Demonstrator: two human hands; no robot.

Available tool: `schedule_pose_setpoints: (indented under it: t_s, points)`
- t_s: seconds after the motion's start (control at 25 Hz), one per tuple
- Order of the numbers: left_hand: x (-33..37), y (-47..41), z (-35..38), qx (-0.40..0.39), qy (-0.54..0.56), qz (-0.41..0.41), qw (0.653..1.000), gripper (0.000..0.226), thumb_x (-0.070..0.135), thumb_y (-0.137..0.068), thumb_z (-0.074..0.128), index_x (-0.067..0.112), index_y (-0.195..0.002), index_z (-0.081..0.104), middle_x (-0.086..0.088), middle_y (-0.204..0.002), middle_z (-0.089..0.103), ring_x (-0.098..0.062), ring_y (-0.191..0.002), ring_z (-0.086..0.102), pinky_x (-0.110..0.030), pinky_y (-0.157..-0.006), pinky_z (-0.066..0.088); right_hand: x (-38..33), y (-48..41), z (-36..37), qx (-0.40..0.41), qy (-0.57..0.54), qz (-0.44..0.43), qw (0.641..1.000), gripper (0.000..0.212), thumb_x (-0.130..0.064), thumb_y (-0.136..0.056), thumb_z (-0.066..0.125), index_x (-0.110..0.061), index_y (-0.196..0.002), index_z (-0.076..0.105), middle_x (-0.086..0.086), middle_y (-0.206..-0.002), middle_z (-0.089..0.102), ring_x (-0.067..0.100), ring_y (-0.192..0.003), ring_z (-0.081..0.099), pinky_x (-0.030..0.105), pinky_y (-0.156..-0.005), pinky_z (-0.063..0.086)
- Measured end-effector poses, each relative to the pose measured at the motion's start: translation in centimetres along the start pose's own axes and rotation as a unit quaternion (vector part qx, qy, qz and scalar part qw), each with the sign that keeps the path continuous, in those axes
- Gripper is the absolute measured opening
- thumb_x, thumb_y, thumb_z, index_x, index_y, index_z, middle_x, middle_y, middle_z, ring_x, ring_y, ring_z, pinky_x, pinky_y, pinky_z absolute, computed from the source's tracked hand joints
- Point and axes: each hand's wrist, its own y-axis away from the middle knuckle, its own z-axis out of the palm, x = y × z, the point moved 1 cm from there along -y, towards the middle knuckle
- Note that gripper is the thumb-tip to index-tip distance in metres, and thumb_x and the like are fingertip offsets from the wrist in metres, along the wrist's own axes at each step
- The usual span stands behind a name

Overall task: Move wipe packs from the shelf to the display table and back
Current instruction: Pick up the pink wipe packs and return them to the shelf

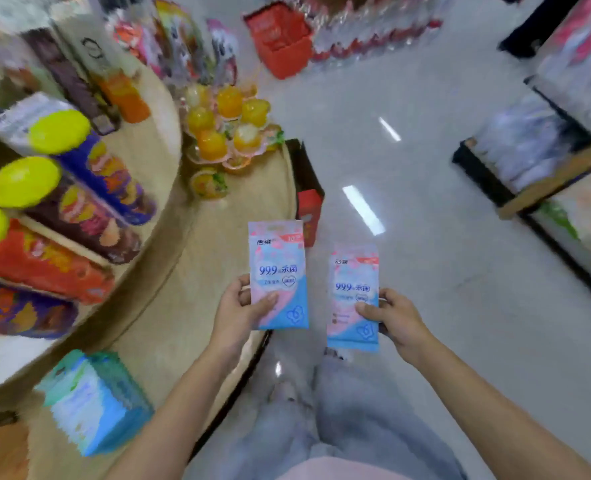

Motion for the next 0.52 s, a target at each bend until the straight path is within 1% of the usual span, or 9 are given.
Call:
schedule_pose_setpoints:
  t_s: [0.08, 0.12, 0.2, 0.24, 0.28, 0.32, 0.4, 0.48, 0.52]
  points:
    - [1.0, -0.8, 6.1, -0.089, -0.046, 0.001, 0.995, 0.037, 0.002, -0.073, 0.075, 0.012, -0.104, 0.058, 0.000, -0.090, 0.075, -0.015, -0.077, 0.071, -0.026, -0.067, 0.057, 2.4, 2.4, -5.6, 0.076, -0.074, -0.003, 0.994, 0.020, 0.002, -0.080, 0.067, -0.010, -0.094, 0.059, 0.005, -0.088, 0.069, 0.020, -0.074, 0.066, 0.028, -0.067, 0.052]
    - [1.3, -1.0, 9.1, -0.127, -0.068, 0.004, 0.990, 0.039, 0.005, -0.070, 0.077, 0.011, -0.104, 0.058, -0.003, -0.093, 0.074, -0.018, -0.081, 0.070, -0.029, -0.071, 0.057, 3.5, 3.4, -7.9, 0.106, -0.106, -0.004, 0.989, 0.019, 0.002, -0.081, 0.067, -0.010, -0.094, 0.059, 0.005, -0.088, 0.069, 0.020, -0.075, 0.066, 0.029, -0.068, 0.052]
    - [1.3, -0.8, 15.7, -0.199, -0.109, 0.010, 0.974, 0.040, 0.005, -0.071, 0.077, 0.006, -0.106, 0.057, -0.009, -0.098, 0.073, -0.024, -0.086, 0.069, -0.036, -0.077, 0.056, 5.9, 5.7, -12.7, 0.163, -0.167, -0.005, 0.972, 0.022, 0.001, -0.081, 0.067, -0.007, -0.099, 0.059, 0.006, -0.090, 0.069, 0.023, -0.078, 0.066, 0.031, -0.071, 0.053]
    - [0.9, -0.4, 19.5, -0.235, -0.127, 0.010, 0.964, 0.039, 0.006, -0.071, 0.076, 0.006, -0.105, 0.058, -0.008, -0.097, 0.073, -0.024, -0.086, 0.069, -0.037, -0.077, 0.055, 7.2, 7.0, -15.3, 0.194, -0.197, -0.007, 0.961, 0.024, 0.001, -0.081, 0.067, -0.006, -0.102, 0.059, 0.007, -0.091, 0.069, 0.023, -0.078, 0.066, 0.030, -0.069, 0.054]
    - [0.4, 0.2, 23.1, -0.268, -0.143, 0.010, 0.953, 0.039, 0.009, -0.070, 0.077, 0.008, -0.104, 0.058, -0.004, -0.093, 0.074, -0.021, -0.083, 0.070, -0.034, -0.075, 0.056, 8.3, 8.2, -17.6, 0.222, -0.225, -0.010, 0.949, 0.025, 0.001, -0.080, 0.067, -0.005, -0.103, 0.059, 0.007, -0.091, 0.069, 0.022, -0.076, 0.067, 0.028, -0.065, 0.054]
    - [-0.2, 1.1, 26.5, -0.299, -0.158, 0.010, 0.941, 0.039, 0.012, -0.068, 0.077, 0.010, -0.103, 0.059, 0.001, -0.089, 0.075, -0.015, -0.079, 0.070, -0.028, -0.070, 0.055, 9.3, 9.4, -20.0, 0.247, -0.251, -0.014, 0.936, 0.024, 0.002, -0.080, 0.067, -0.005, -0.101, 0.059, 0.008, -0.090, 0.070, 0.021, -0.074, 0.067, 0.027, -0.063, 0.055]
    - [-1.6, 3.2, 33.3, -0.354, -0.180, 0.008, 0.918, 0.043, 0.017, -0.065, 0.077, 0.012, -0.103, 0.059, 0.003, -0.088, 0.074, -0.009, -0.074, 0.070, -0.018, -0.061, 0.052, 11.0, 11.9, -25.1, 0.291, -0.295, -0.026, 0.910, 0.022, 0.002, -0.079, 0.067, -0.007, -0.098, 0.061, 0.009, -0.092, 0.070, 0.023, -0.075, 0.068, 0.030, -0.067, 0.057]
    - [-3.8, 5.7, 39.9, -0.396, -0.196, -0.002, 0.897, 0.050, 0.023, -0.062, 0.075, 0.011, -0.107, 0.058, -0.002, -0.095, 0.073, -0.013, -0.079, 0.070, -0.018, -0.059, 0.052, 12.4, 14.4, -30.8, 0.334, -0.322, -0.036, 0.885, 0.022, 0.002, -0.079, 0.068, -0.007, -0.098, 0.061, 0.011, -0.096, 0.071, 0.026, -0.080, 0.068, 0.037, -0.076, 0.055]
    - [-4.8, 6.9, 42.6, -0.412, -0.197, -0.006, 0.890, 0.053, 0.024, -0.061, 0.075, 0.009, -0.109, 0.057, -0.005, -0.098, 0.073, -0.016, -0.081, 0.070, -0.019, -0.060, 0.052, 12.7, 15.5, -33.5, 0.352, -0.331, -0.045, 0.874, 0.023, 0.002, -0.079, 0.068, -0.006, -0.100, 0.060, 0.011, -0.097, 0.071, 0.027, -0.081, 0.068, 0.038, -0.077, 0.054]
